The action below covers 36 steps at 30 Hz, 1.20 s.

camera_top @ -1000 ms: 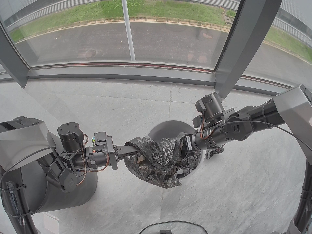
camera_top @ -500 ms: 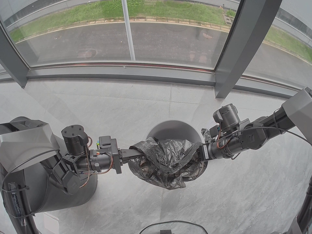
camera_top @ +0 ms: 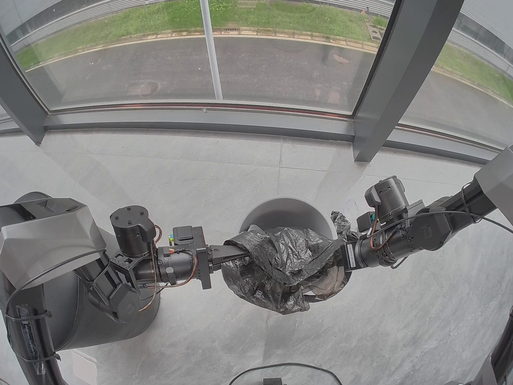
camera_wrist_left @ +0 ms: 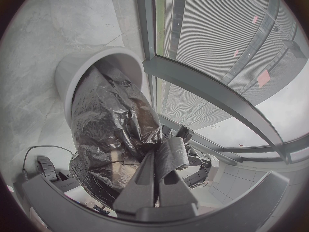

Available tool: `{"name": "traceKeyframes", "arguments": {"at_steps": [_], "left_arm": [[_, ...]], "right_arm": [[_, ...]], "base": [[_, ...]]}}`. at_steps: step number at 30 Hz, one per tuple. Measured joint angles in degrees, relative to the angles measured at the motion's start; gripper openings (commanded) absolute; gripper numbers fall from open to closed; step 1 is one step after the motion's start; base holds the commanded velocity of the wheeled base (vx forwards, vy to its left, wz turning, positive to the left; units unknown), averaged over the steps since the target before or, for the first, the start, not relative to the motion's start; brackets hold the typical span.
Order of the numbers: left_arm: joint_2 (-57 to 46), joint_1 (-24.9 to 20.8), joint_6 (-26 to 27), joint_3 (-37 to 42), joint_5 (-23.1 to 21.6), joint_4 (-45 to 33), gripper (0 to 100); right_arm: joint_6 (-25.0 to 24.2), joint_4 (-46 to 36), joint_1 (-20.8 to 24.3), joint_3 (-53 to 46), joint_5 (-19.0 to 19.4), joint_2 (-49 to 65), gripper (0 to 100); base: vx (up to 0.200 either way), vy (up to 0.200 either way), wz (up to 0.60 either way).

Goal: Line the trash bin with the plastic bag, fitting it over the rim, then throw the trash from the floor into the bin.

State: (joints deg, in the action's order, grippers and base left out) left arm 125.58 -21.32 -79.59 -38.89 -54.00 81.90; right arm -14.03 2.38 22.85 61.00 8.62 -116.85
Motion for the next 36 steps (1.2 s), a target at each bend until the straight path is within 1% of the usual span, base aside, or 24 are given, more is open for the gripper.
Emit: {"name": "traceKeyframes", "arguments": {"at_steps": [6,11,22,36], "left_arm": [[-0.55,-1.33,-0.27,1.63,1.69,0.05,0],[-1.45,-2.13,-0.27,2.93,1.91,0.05,0],[-1.21,-3.25,-0.2,4.58,1.91,0.07,0],[0.0,-3.51,-0.11,5.75,1.91,0.6,0]], "right_arm": [[0.1,-0.02,0.0,-3.1,2.97,1.66,0],[0.16,-0.28,-0.02,-5.11,3.99,3.25,0],[0.43,-0.33,-0.05,-7.17,3.96,4.12,0],[0.55,-0.39,0.0,-9.35,4.0,3.64,0]], "base": [[0.0,0.0,0.0],[0.0,0.0,0.0],[0.0,0.0,0.0],[0.0,0.0,0.0]]}}
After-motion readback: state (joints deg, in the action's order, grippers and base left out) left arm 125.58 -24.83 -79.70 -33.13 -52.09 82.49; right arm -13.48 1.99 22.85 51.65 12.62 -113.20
